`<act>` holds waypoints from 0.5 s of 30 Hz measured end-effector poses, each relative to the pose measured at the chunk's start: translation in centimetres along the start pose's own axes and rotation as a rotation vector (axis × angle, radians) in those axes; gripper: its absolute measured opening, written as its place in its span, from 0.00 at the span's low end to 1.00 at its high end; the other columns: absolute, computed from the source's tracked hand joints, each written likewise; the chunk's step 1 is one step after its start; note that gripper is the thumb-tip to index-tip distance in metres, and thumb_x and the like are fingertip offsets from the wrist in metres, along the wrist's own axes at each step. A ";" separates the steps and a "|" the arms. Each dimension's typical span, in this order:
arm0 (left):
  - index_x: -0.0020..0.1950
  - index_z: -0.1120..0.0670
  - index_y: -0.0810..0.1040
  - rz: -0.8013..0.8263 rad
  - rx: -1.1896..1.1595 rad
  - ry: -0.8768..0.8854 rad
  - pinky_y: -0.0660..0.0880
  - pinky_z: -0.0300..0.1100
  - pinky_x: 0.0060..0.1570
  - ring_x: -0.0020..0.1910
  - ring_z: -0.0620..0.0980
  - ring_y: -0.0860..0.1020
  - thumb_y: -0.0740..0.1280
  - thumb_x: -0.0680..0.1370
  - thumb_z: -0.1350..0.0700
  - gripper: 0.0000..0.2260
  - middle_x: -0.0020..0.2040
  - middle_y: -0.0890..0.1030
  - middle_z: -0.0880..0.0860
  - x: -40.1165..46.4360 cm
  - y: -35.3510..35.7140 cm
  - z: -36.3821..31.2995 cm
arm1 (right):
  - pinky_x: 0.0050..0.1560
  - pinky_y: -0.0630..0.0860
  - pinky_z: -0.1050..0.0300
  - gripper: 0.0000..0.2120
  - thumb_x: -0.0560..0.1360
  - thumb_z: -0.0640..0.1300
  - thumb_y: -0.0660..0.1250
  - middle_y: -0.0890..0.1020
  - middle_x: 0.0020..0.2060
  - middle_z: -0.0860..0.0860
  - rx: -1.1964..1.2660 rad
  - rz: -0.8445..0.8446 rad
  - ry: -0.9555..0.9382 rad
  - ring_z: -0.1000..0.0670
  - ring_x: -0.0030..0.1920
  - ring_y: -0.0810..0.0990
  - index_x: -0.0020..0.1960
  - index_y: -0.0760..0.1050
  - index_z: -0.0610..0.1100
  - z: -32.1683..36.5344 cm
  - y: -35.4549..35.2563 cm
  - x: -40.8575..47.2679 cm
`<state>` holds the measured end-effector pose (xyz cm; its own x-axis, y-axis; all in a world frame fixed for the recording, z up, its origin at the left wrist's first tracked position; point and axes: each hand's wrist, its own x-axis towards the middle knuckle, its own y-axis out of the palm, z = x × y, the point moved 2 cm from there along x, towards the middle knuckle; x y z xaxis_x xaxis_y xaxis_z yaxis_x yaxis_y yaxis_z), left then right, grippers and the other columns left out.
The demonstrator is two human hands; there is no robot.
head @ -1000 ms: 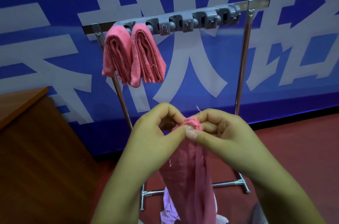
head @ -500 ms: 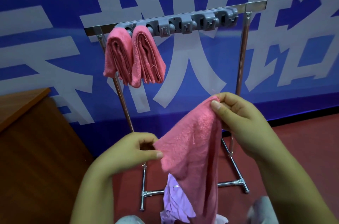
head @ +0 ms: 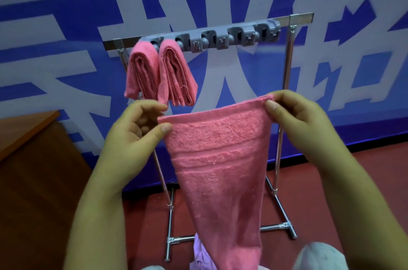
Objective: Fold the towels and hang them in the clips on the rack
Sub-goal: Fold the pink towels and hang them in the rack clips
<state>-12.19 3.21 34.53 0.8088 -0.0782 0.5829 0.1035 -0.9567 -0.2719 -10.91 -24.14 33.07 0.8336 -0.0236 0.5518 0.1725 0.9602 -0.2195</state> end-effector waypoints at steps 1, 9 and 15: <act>0.48 0.41 0.78 -0.013 0.044 -0.003 0.74 0.30 0.45 0.42 0.38 0.79 0.69 0.73 0.66 0.18 0.41 0.81 0.42 0.2 0.1 0.2 | 0.51 0.77 0.56 0.09 0.78 0.41 0.63 0.82 0.38 0.56 0.013 0.018 0.006 0.56 0.42 0.79 0.44 0.78 0.51 -0.1 0.0 0.3; 0.42 0.46 0.81 -0.014 -0.387 -0.129 0.75 0.33 0.34 0.35 0.41 0.77 0.70 0.67 0.59 0.08 0.37 0.79 0.45 0.4 0.2 0.5 | 0.35 0.76 0.65 0.06 0.72 0.43 0.64 0.79 0.31 0.51 0.550 0.249 0.217 0.56 0.32 0.77 0.42 0.77 0.40 0.2 0.1 1.4; 0.39 0.55 0.75 -0.141 -0.368 -0.690 0.70 0.33 0.24 0.20 0.42 0.67 0.57 0.75 0.71 0.13 0.24 0.73 0.49 1.3 2.5 6.0 | 0.32 0.80 0.62 0.06 0.77 0.33 0.61 0.80 0.25 0.48 0.861 0.096 0.896 0.54 0.26 0.80 0.42 0.75 0.37 -6.2 5.6 3.5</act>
<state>-7.35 2.36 30.00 0.9909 0.1265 -0.0462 0.1309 -0.9852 0.1102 -3.81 -20.61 28.79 0.9462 0.1999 -0.2543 -0.0261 0.8307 0.5562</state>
